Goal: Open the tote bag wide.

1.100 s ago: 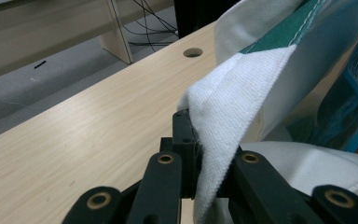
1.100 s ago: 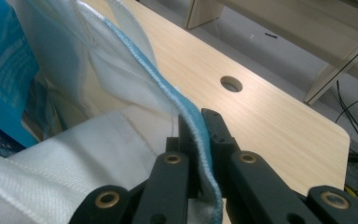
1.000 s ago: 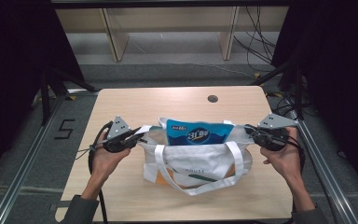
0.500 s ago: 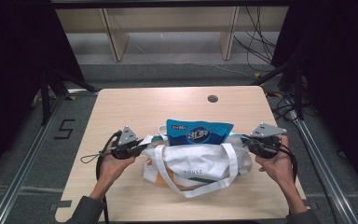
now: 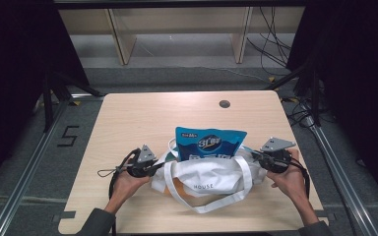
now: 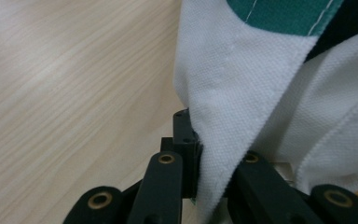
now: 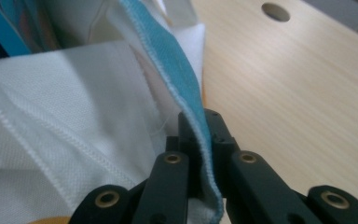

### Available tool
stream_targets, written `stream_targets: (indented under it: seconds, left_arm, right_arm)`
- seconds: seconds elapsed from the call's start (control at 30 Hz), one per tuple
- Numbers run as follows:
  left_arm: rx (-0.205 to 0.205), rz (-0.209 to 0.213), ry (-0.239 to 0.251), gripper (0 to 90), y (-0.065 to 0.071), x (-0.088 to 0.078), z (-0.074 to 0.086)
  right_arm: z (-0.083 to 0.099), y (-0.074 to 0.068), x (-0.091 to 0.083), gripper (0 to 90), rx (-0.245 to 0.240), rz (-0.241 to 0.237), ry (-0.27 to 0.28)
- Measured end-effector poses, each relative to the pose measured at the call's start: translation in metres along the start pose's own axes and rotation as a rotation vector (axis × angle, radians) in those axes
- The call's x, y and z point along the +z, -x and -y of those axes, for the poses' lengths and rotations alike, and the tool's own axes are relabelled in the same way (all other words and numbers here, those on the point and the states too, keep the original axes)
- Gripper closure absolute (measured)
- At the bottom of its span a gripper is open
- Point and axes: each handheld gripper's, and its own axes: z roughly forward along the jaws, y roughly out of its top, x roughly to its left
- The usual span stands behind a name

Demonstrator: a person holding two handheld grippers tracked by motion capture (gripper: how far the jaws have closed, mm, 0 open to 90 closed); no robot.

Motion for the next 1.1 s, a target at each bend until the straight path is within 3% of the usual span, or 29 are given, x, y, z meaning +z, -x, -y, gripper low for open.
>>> stream_targets:
  seconds: [0.03, 0.07, 0.13, 0.17, 0.23, 0.27, 0.3, 0.4, 0.43, 0.5, 0.63, 0.7, 0.77, 0.83, 0.93, 0.97, 1.03, 1.1]
  left_arm:
    - [0.022, -0.007, 0.004, 84.7, -0.001, 0.0, 0.0]
    - [0.008, 0.003, -0.003, 84.7, -0.001, 0.0, 0.0]
    - [0.004, 0.005, 0.0, 84.7, -0.001, 0.0, 0.0]
    - [0.036, -0.002, -0.002, 84.7, -0.002, 0.0, 0.0]
    - [-0.004, -0.004, 0.006, 84.7, 0.003, 0.003, 0.0]
    - [0.047, -0.003, -0.018, 84.7, 0.0, 0.002, 0.0]
    - [-0.012, -0.005, 0.005, 84.7, 0.002, 0.005, 0.002]
    - [-0.001, 0.003, -0.016, 85.0, 0.003, 0.007, 0.007]
    - [0.015, -0.002, -0.014, 85.0, 0.003, 0.007, 0.006]
    - [-0.005, 0.0, -0.014, 84.0, 0.002, 0.007, 0.006]
    - [-0.07, -0.033, 0.008, 68.4, -0.002, 0.001, 0.004]
    - [-0.081, -0.044, 0.017, 59.0, -0.005, -0.006, 0.002]
    - [-0.1, -0.045, 0.033, 50.4, -0.009, -0.016, -0.002]
    - [-0.162, -0.028, 0.067, 44.1, -0.01, -0.028, -0.008]
    - [-0.187, -0.024, 0.113, 40.9, -0.011, -0.045, -0.019]
    - [-0.177, -0.035, 0.124, 40.4, -0.01, -0.052, -0.023]
    - [-0.173, -0.019, 0.178, 41.3, -0.005, -0.059, -0.031]
    - [-0.152, -0.01, 0.207, 41.1, 0.001, -0.067, -0.04]
  right_arm:
    - [0.002, 0.0, 0.001, 88.1, -0.006, -0.002, -0.011]
    - [0.004, 0.0, 0.004, 88.1, -0.023, -0.005, -0.014]
    - [0.009, -0.004, 0.008, 88.1, 0.008, -0.026, -0.049]
    - [0.012, -0.006, 0.011, 88.1, 0.004, -0.027, -0.064]
    - [0.021, -0.009, 0.019, 88.2, 0.009, -0.033, -0.091]
    - [0.025, -0.01, 0.023, 88.3, 0.006, -0.041, -0.099]
    - [0.027, -0.01, 0.025, 88.3, 0.002, -0.047, -0.105]
    - [0.036, -0.01, 0.033, 88.4, 0.031, -0.079, -0.118]
    - [0.037, -0.01, 0.035, 88.4, 0.025, -0.068, -0.107]
    - [0.035, -0.01, 0.034, 88.3, 0.016, -0.075, -0.126]
    - [0.034, -0.01, 0.033, 87.6, 0.018, -0.061, -0.121]
    - [0.033, -0.008, 0.031, 75.7, 0.052, -0.063, -0.107]
    - [0.029, -0.004, 0.025, 65.1, 0.084, -0.016, -0.108]
    - [0.025, 0.002, 0.015, 64.4, 0.13, -0.026, -0.057]
    - [0.012, 0.006, -0.008, 60.4, 0.178, -0.022, 0.043]
    - [0.01, 0.007, -0.013, 59.7, 0.177, -0.025, 0.062]
    - [0.003, 0.004, -0.027, 59.7, 0.197, -0.05, 0.099]
    - [-0.003, 0.003, -0.04, 58.9, 0.171, -0.061, 0.147]
